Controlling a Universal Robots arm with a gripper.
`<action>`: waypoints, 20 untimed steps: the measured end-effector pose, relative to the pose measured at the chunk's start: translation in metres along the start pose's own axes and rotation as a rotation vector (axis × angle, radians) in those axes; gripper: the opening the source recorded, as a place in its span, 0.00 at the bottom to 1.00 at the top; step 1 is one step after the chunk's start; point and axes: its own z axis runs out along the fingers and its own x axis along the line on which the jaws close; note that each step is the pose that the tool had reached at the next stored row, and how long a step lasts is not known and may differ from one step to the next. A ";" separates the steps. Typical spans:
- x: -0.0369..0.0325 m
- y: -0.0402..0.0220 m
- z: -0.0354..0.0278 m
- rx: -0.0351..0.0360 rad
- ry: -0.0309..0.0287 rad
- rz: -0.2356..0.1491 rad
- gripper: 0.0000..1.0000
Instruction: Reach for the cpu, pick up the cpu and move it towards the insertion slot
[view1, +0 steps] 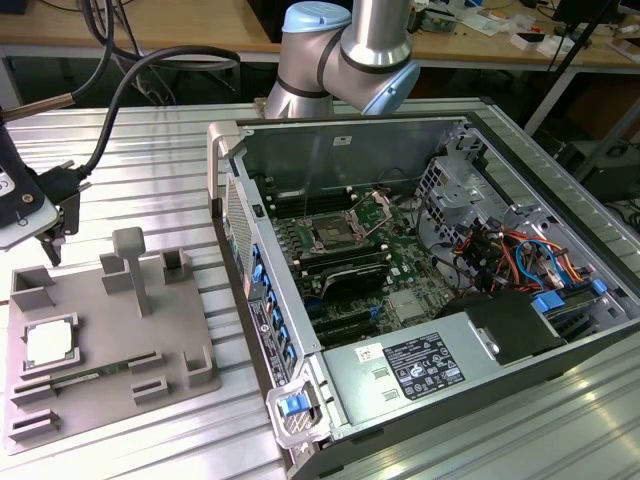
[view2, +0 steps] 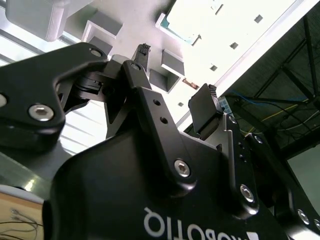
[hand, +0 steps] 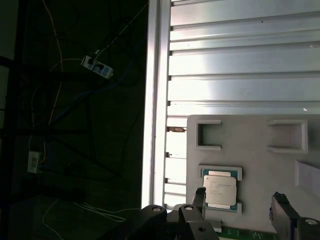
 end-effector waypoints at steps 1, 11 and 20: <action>0.0000 0.0000 0.0000 0.0000 0.0000 0.000 0.60; 0.0000 -0.0001 0.0017 0.0000 -0.0002 0.000 0.60; 0.0002 -0.0020 0.0164 -0.0001 -0.0003 0.000 0.60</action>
